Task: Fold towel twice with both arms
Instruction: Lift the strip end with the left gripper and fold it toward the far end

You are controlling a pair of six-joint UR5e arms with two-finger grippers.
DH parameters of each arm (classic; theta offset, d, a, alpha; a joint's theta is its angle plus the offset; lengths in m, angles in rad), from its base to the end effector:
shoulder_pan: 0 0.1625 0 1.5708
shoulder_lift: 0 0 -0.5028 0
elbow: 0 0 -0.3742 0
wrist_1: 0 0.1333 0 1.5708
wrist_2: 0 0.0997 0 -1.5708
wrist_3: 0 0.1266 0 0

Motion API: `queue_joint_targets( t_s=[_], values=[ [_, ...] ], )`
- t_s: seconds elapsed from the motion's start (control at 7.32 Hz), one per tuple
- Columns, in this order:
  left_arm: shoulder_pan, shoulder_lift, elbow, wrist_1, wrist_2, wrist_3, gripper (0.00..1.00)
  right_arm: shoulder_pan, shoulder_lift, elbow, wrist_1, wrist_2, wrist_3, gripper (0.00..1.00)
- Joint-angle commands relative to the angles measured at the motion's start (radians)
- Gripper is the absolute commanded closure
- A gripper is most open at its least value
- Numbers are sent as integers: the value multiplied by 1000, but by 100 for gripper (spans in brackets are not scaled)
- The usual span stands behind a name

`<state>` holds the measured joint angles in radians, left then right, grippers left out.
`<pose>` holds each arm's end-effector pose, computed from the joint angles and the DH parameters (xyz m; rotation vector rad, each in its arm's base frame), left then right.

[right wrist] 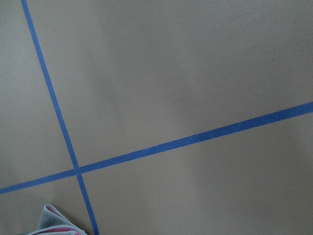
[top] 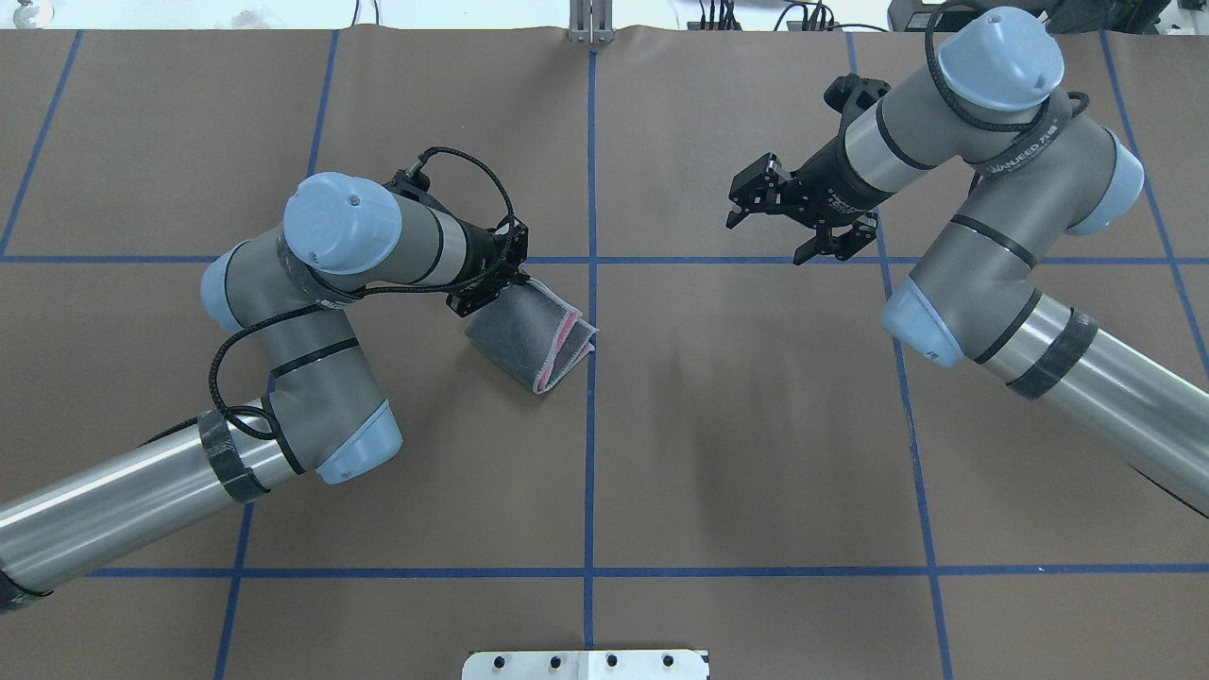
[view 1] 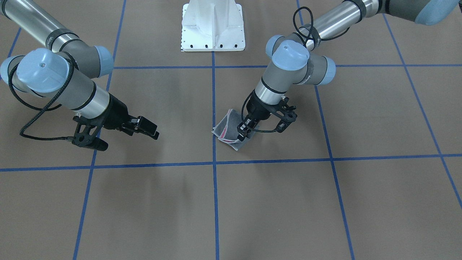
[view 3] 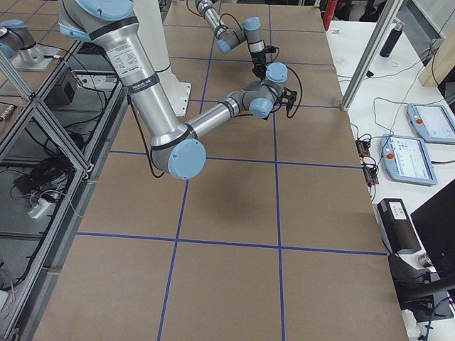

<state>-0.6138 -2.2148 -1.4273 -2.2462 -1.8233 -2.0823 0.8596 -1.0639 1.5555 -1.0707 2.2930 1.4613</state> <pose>0.5804 -0.5333 0.3402 -0.1681 1.2193 -0.8378 -0.4246 -0.5688 0.3940 -0.1437 -1.1439 0.3080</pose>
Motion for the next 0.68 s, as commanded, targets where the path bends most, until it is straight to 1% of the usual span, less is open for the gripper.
queue_joint_targets(
  t_s=[0.0, 0.41, 0.55],
  values=[
    [2, -43, 65, -33, 1, -1, 1, -5, -1, 0, 0, -7, 1, 0],
    [-29, -63, 70, -30, -8, 2, 0, -5, 9, 0, -2, -6, 10, 0],
    [-55, -86, 68, -26, -63, 4, 0, -7, 10, 1, 1, -6, -1, 0]
  ],
)
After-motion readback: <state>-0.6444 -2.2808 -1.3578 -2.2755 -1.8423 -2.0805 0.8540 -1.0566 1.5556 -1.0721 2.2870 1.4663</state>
